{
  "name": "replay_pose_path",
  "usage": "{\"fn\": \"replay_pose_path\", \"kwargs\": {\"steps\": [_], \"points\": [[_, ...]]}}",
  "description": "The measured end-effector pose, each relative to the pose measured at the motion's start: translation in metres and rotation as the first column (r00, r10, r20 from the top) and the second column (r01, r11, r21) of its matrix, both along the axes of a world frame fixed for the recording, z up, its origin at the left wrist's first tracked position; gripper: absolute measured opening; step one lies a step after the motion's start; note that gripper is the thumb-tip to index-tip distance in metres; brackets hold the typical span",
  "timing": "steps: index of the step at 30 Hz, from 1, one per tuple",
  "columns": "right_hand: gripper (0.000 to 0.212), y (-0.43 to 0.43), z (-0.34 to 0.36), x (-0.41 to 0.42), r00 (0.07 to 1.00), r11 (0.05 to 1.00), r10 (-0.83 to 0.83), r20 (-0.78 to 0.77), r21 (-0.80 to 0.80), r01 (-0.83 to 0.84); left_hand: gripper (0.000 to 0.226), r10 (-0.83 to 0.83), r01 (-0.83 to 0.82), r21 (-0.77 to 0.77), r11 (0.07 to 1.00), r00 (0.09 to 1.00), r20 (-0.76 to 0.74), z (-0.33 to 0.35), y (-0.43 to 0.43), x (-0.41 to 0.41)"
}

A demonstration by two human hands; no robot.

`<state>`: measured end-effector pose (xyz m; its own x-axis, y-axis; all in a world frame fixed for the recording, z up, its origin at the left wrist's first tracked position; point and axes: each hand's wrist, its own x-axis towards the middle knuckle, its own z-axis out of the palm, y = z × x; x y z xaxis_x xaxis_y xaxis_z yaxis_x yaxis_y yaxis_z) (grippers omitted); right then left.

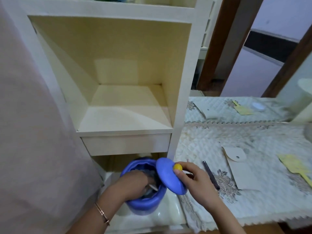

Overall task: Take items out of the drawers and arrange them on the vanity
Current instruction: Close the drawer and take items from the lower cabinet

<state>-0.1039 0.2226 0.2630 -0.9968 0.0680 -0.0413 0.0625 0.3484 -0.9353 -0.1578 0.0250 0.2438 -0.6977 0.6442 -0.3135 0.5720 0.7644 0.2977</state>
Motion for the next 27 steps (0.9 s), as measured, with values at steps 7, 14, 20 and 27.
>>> {"fn": "replay_pose_path", "kwargs": {"steps": [7, 14, 20, 27], "points": [[0.022, -0.017, 0.001, 0.0, 0.998, 0.997, -0.026, -0.061, -0.071, 0.022, 0.045, 0.381, -0.252, 0.516, 0.819, 0.91, -0.162, 0.01, -0.04, 0.024], [0.032, -0.055, -0.003, -0.012, 0.961, 0.916, 0.217, -0.172, 0.376, -0.14, 0.041, 0.91, -0.61, 0.719, 0.332, 0.409, -0.073, 0.028, -0.063, 0.074], [0.039, -0.079, -0.017, -0.015, 0.915, 0.73, 0.368, -0.168, 0.662, -0.172, 0.049, 0.926, -0.601, 0.768, 0.22, 0.377, 0.03, 0.021, -0.075, 0.081], [0.035, -0.083, -0.016, -0.01, 0.919, 0.717, 0.352, -0.175, 0.681, -0.146, 0.038, 0.906, -0.597, 0.78, 0.189, 0.413, 0.096, 0.02, -0.076, 0.087]]}}
